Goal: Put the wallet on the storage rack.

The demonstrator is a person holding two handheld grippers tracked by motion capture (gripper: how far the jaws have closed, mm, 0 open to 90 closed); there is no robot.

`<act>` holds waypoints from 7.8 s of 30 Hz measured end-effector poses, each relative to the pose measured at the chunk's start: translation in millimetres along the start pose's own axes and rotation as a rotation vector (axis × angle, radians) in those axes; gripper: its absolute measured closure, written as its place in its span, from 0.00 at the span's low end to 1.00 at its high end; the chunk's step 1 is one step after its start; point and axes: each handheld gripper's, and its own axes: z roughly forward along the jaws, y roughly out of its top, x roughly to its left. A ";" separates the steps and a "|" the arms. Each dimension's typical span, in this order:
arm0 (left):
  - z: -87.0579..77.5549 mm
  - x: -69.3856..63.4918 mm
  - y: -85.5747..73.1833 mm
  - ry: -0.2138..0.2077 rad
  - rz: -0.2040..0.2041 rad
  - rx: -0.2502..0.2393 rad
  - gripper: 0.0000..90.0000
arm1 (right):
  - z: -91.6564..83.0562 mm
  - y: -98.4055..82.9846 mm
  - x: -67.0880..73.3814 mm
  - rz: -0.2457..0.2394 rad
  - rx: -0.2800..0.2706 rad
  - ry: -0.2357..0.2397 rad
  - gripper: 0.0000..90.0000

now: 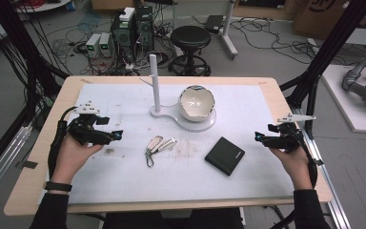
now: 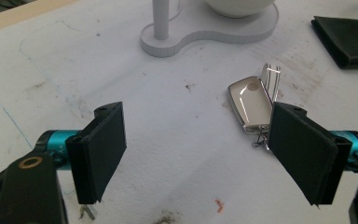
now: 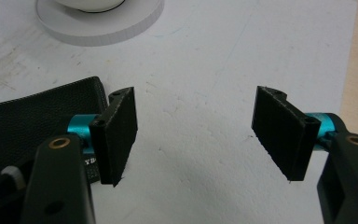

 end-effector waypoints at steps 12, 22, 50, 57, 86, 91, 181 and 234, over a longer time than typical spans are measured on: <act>4.8 -7.5 2.2 -0.018 0.014 0.010 0.22 | 2.6 0.2 -0.7 0.001 0.000 -0.002 0.35; 11.1 -17.5 5.7 -0.029 0.031 0.016 0.23 | 6.8 -0.1 -0.2 -0.006 0.008 0.001 0.35; 46.0 -48.1 13.3 -0.083 0.091 0.085 0.30 | 2.1 -6.2 0.2 0.000 0.016 0.021 0.37; 38.9 -40.4 13.0 -0.079 0.070 0.061 0.30 | -0.4 -3.9 24.9 -0.073 -0.003 0.083 0.40; 30.0 -36.5 7.7 -0.063 0.059 0.065 0.30 | 23.3 -45.9 137.3 -0.425 0.067 0.136 0.59; 29.9 -36.4 7.2 -0.063 0.056 0.064 0.30 | 26.5 -49.8 142.1 -0.475 0.077 0.085 0.67; 21.9 -38.6 4.8 -0.062 0.072 0.042 0.30 | 34.6 132.9 102.0 -0.507 -0.260 0.327 0.95; 20.6 -36.0 3.6 -0.054 0.093 0.048 0.30 | 74.1 127.3 83.4 -0.423 -0.203 0.250 0.62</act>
